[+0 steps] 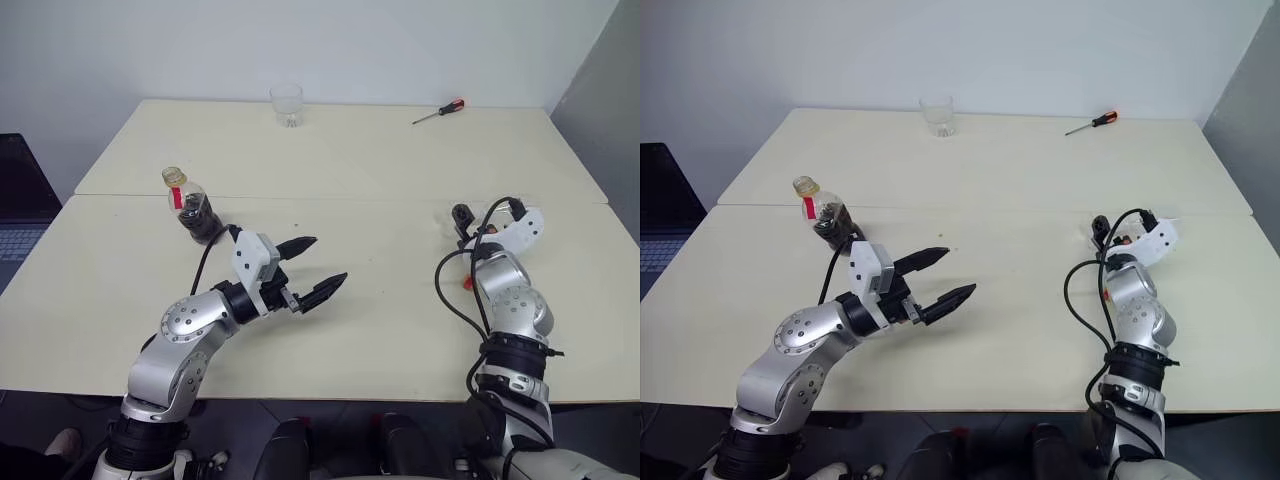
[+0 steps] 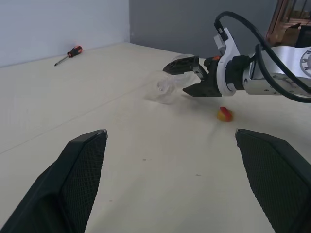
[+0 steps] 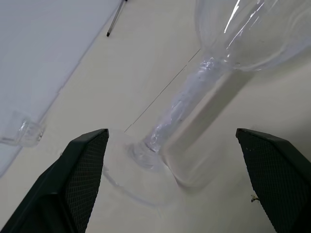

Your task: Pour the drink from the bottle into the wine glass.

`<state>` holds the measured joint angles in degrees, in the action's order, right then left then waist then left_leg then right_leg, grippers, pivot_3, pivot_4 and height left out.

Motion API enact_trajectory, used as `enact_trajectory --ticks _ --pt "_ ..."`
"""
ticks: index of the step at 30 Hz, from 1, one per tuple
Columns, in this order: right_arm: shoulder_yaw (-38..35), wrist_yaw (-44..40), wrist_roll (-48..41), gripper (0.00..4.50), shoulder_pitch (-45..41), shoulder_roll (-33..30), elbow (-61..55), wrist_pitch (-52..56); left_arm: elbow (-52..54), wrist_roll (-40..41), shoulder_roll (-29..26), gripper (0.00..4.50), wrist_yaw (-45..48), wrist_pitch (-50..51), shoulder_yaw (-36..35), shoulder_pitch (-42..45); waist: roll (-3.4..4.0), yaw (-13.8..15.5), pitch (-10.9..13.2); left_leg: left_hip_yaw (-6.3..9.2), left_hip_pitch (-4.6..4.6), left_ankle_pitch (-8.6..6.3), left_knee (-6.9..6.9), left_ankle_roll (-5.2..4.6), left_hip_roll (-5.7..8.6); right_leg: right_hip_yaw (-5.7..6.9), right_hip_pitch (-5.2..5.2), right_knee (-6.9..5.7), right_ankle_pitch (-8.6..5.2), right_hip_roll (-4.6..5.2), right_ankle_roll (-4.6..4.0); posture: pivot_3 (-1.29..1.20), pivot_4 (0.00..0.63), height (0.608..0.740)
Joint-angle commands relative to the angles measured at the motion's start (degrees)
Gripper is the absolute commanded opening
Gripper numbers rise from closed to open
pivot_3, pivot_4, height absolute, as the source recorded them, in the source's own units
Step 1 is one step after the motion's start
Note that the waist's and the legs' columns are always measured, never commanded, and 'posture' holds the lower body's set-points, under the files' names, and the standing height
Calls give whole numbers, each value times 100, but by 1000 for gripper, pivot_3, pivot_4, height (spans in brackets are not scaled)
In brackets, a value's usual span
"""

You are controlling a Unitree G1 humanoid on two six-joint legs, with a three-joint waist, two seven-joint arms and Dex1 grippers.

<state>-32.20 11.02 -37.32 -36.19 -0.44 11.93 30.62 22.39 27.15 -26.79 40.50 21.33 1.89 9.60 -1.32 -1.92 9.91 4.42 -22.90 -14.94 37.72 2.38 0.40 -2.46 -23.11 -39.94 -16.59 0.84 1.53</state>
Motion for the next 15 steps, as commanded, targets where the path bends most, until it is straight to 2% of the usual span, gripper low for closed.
enact_trajectory --ticks 1,15 --pt "-88 -114 -116 4500 -287 -140 239 -332 132 44 -1 4482 -29 -10 -95 29 2 0 1 -1 -1 0 0 0 0 -1 -1 0 0 0 0 0 150 740" --pt "-771 -139 -840 4500 -1108 -121 1824 -993 85 36 -4 4482 15 2 -66 101 7 -5 3 -4 -1 0 0 0 -1 -3 -1 0 0 0 -1 0 150 740"
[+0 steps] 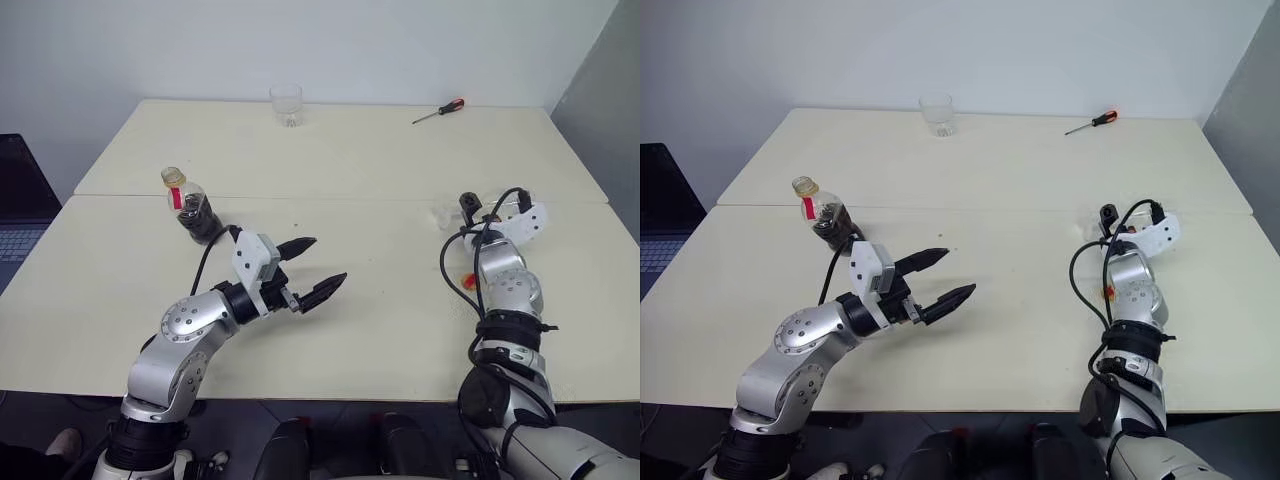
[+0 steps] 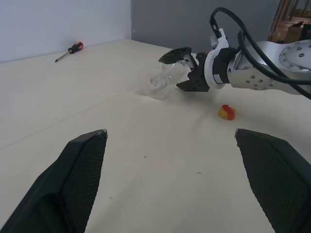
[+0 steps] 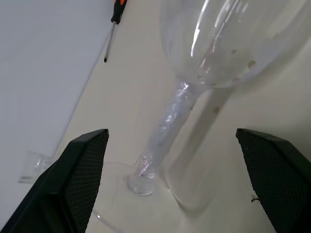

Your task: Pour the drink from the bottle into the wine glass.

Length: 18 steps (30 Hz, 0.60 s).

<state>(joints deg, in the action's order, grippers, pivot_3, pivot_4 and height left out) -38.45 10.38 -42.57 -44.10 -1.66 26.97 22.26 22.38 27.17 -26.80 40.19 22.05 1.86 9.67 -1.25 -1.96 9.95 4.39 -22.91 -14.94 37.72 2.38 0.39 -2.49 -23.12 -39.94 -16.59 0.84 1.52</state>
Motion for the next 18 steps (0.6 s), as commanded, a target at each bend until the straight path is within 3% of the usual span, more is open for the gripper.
enact_trajectory --ticks 1,9,18 --pt "-196 -117 -376 4500 -434 0 525 -215 69 29 -9 4482 68 -85 -56 109 0 -3 0 0 0 0 0 0 -1 0 0 0 0 0 0 0 150 740" --pt "-351 -545 -368 4500 -1278 -288 2178 -830 17 0 -13 4482 96 -103 -67 185 3 -48 1 -10 1 0 -8 0 -4 0 -1 2 0 -1 -1 0 150 740" --pt "-465 -587 -322 4500 -1670 -519 3206 -1597 149 -3 -21 4482 7 -100 -110 28 3 -75 1 -10 1 0 -8 0 -4 0 0 2 0 0 -1 0 150 740"
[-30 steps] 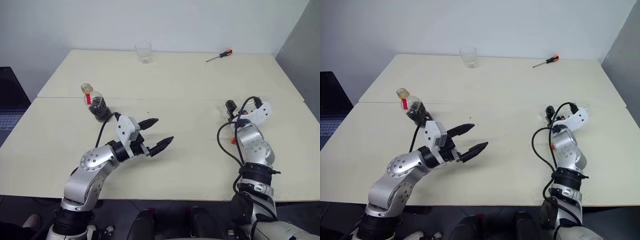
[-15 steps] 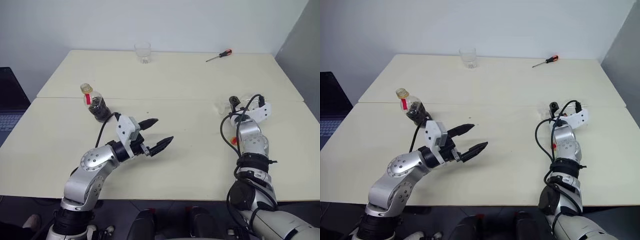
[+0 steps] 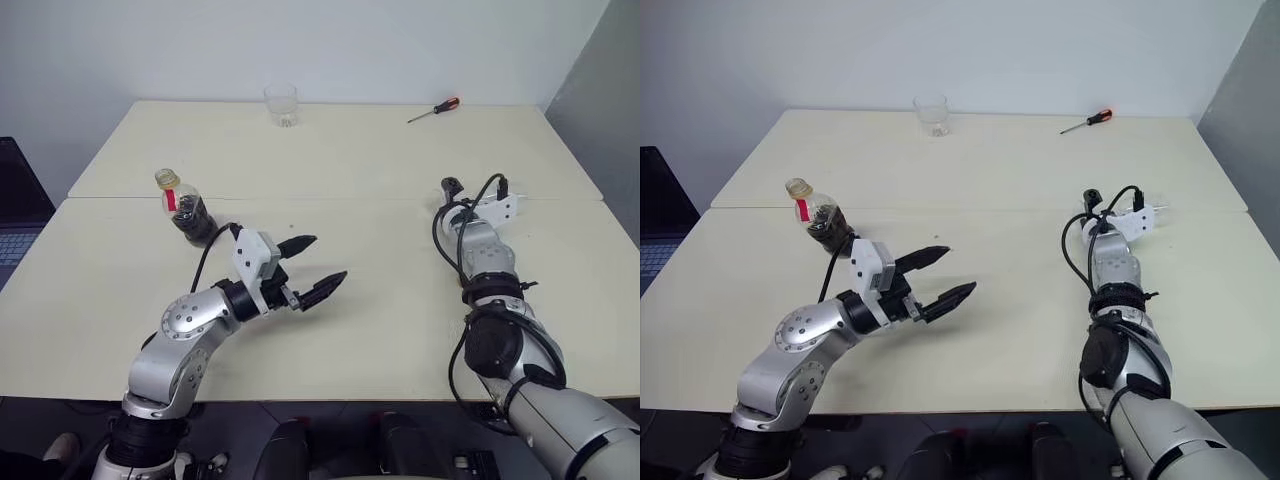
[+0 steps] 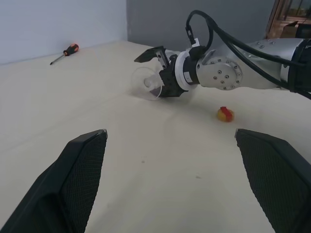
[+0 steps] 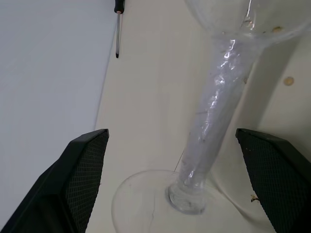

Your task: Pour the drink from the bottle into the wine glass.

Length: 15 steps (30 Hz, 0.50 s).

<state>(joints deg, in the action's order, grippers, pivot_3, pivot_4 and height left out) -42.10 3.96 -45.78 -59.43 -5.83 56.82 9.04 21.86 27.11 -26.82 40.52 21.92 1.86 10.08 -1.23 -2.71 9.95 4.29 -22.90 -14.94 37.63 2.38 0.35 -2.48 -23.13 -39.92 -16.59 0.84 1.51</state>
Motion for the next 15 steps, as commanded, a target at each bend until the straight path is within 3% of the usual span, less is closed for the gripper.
enact_trajectory --ticks 1,5,7,15 --pt "-127 75 -2 4500 -158 -134 340 -355 212 2 -23 4482 -28 -91 -114 -27 0 1 0 0 0 0 0 0 0 0 0 0 0 0 0 0 150 740" --pt "-229 178 -26 4500 -218 -190 641 -595 207 -8 -35 4482 -20 -106 -120 -24 -1 21 -1 1 0 0 1 0 1 1 2 1 0 0 0 0 150 740" --pt "-248 228 -17 4106 -229 -209 723 -663 199 -15 -37 4500 -15 -114 -120 -13 -1 39 -1 2 0 0 2 0 1 2 4 2 0 0 0 0 150 740" --pt "-237 301 14 1223 -206 -257 809 -727 176 -27 -14 4500 9 -120 -95 17 -1 55 -1 1 0 0 3 0 2 0 5 2 0 2 0 0 150 740"
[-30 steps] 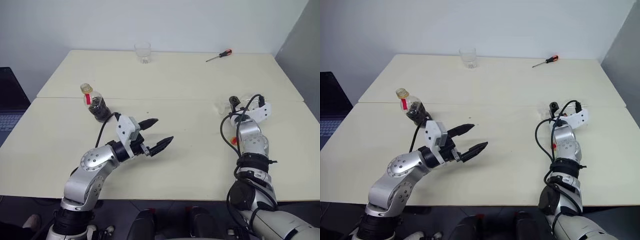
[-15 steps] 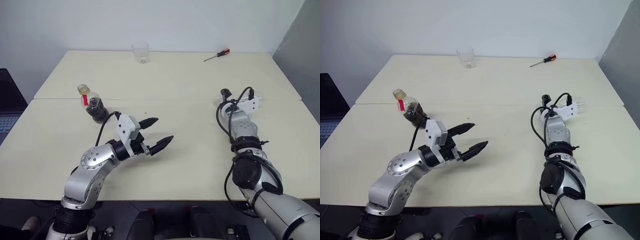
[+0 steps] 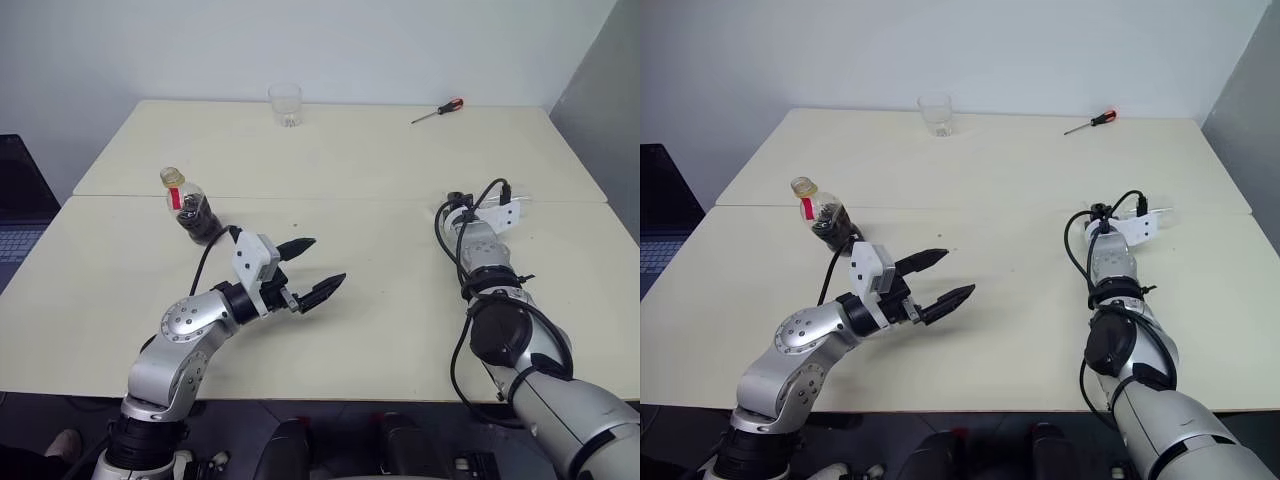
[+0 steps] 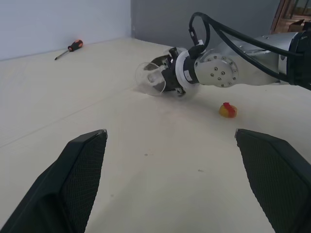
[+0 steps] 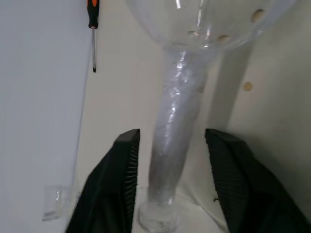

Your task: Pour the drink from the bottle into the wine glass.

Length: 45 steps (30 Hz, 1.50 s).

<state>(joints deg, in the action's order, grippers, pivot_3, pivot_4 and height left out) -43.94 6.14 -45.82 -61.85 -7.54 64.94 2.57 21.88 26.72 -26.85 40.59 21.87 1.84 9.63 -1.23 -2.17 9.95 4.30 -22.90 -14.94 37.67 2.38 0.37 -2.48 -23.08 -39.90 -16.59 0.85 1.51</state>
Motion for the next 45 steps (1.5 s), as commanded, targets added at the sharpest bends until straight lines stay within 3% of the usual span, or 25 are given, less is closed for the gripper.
enact_trajectory --ticks 1,3,4,10,16,25,37,45 --pt "-47 90 20 836 39 -88 -4 -87 172 12 -8 4500 5 -115 -90 66 -1 10 -1 1 1 0 0 0 0 1 2 0 0 0 0 0 150 740" --pt "-17 84 39 252 42 -93 -18 -92 156 9 -4 4500 10 -118 -86 76 1 29 -3 2 3 0 1 0 2 2 6 1 0 0 0 0 150 740" --pt "29 70 72 174 41 -95 -37 -95 142 6 -3 4500 13 -121 -85 81 1 42 -3 4 4 0 1 0 3 2 9 3 0 0 0 0 150 740" --pt "1134 -732 890 174 -111 154 -724 36 147 18 -16 4500 15 -115 -116 79 15 14 6 3 -2 0 4 0 3 1 -1 0 0 0 0 0 150 740" --pt "3133 -1831 2369 174 488 669 -2009 -64 612 191 -74 4500 -67 -71 -362 -386 34 -139 17 9 8 1 -40 2 -10 -9 -18 4 -1 13 -2 0 150 740" --pt "4464 -2687 3579 174 1020 1146 -2302 -1558 1351 140 -59 4500 -634 -136 -994 -1273 34 -112 18 23 11 4 -53 4 -5 -4 -20 9 -3 19 -6 0 150 740" --pt "5020 -2695 4368 174 1231 1695 -1362 -3057 1916 -220 325 4500 -1218 -966 -2365 -3331 28 -95 16 23 19 4 -60 5 -5 -4 -14 18 -4 22 -7 0 150 740" --pt "4874 -2280 4612 174 1247 1518 -337 -3389 2356 -187 757 4500 -1258 -1386 -2502 -4401 24 -102 16 19 20 4 -61 5 -6 -7 -11 21 -4 21 -8 0 150 740"
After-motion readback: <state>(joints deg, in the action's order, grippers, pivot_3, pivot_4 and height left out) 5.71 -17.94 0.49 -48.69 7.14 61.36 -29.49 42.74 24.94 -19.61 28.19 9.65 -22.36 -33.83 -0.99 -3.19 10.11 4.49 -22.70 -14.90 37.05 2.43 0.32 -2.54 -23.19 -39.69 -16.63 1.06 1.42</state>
